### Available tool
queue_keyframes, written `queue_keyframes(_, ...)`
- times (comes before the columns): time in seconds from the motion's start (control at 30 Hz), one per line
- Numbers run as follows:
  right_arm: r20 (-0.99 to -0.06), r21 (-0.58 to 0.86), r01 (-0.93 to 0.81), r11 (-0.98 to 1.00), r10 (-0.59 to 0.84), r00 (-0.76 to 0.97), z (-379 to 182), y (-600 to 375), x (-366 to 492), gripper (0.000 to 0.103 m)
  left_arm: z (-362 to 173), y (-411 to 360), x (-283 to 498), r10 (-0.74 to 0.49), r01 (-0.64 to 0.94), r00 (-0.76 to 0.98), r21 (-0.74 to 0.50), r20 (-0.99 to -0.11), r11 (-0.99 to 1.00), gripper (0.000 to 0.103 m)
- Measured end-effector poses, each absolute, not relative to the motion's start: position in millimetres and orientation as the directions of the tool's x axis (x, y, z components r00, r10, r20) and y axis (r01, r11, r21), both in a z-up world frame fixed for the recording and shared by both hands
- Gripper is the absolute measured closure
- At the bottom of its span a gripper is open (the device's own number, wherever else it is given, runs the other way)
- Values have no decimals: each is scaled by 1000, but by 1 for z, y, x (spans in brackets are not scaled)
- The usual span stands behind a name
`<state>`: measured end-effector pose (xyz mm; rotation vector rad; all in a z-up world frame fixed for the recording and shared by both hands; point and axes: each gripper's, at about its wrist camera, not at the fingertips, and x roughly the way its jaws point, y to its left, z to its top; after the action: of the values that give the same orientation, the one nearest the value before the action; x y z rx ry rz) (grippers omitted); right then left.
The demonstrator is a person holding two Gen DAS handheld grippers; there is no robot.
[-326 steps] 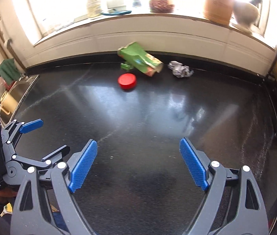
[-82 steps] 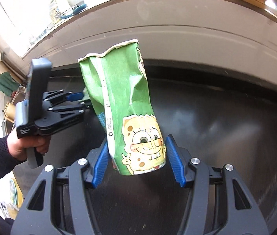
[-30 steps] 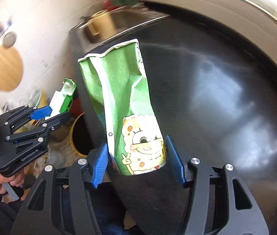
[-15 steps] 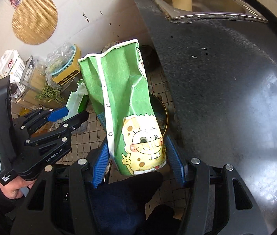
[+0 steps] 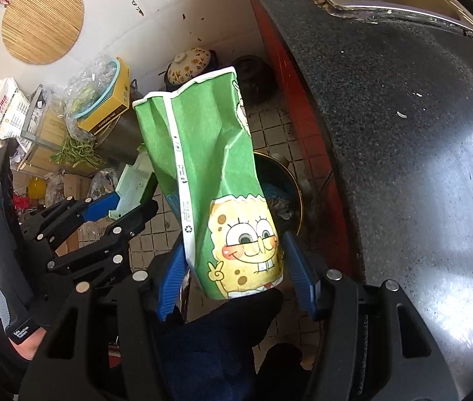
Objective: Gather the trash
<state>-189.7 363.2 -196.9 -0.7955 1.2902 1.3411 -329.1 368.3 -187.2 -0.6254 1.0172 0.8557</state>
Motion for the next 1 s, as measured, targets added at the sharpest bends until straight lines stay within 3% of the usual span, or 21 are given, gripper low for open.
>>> queue_keyframes(0.1, -948, 250, -959, 136, 235, -214, -196, 366, -195, 46, -188, 371, -330, 316, -842, 271, -65, -909, 535, 67)
queue_keyframes(0.2, -947, 254, -958, 134, 233, -219, -195, 367, -195, 31, -190, 374, -333, 317, -853, 262, -64, -911, 518, 37)
queue_keyframes(0.3, -947, 249, -961, 123, 238, -215, -191, 366, -196, 30, -191, 375, -336, 314, -858, 257, -67, -914, 509, 34)
queue_keyframes(0.53, -928, 228, -963, 141, 331, -171, -152, 338, -175, 17, -173, 366, -328, 342, -850, 250, -36, -906, 525, 8)
queue_keyframes(0.77, -897, 131, -941, 311, 442, 21, -98, 253, -110, 11, -135, 347, -256, 336, -759, 324, -31, -884, 650, 7)
queue_keyframes(1.0, -848, 29, -792, 610, 434, 303, -53, 111, -39, 10, -81, 276, -140, 249, -519, 492, -51, -834, 853, 7)
